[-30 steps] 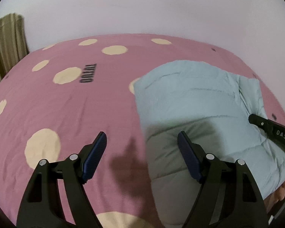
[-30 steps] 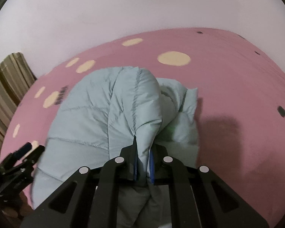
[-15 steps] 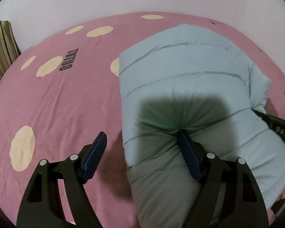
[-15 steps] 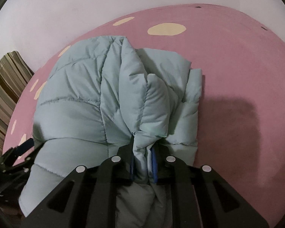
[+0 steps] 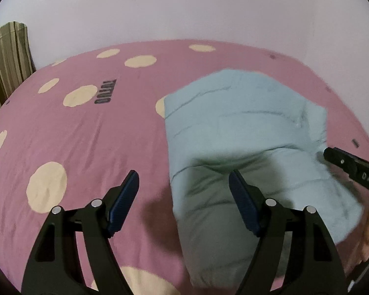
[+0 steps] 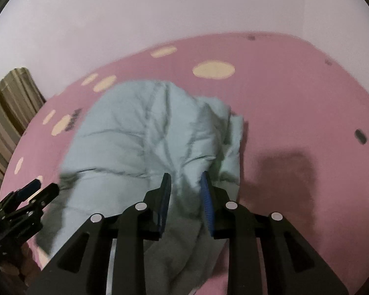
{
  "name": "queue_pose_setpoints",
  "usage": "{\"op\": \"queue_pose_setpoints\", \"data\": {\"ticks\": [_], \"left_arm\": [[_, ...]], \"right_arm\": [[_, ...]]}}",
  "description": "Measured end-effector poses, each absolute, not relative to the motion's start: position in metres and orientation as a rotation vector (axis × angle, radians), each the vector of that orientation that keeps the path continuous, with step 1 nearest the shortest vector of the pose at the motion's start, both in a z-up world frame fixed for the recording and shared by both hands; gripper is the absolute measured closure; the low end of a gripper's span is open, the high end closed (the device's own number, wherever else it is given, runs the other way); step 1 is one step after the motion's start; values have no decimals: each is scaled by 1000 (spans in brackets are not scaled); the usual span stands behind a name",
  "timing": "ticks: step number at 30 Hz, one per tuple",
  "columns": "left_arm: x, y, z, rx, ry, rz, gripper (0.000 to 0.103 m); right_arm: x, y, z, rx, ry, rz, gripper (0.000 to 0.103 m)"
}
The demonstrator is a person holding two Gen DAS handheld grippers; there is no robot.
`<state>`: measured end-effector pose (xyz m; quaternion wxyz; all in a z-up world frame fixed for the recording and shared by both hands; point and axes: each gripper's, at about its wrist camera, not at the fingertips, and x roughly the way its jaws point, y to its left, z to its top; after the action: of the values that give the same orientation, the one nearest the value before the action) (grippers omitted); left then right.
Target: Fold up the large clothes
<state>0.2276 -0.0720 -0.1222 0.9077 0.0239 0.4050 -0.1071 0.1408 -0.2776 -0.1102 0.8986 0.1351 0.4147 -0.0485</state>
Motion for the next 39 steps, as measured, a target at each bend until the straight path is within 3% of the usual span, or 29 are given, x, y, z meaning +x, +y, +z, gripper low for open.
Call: {"op": "queue_pose_setpoints", "data": {"ticks": [6,17,39], "left_arm": [[216,-80,-125,48,848,-258,28],[227,-94,-171,82,956,-259,26],[231,-98,-185,96,967,-252,26]], "right_arm": [[113,-252,-98,231,834,-29,77],[129,-254,-164,237,965,-53,77],[126,-255,-168,242,936,-65,77]]}}
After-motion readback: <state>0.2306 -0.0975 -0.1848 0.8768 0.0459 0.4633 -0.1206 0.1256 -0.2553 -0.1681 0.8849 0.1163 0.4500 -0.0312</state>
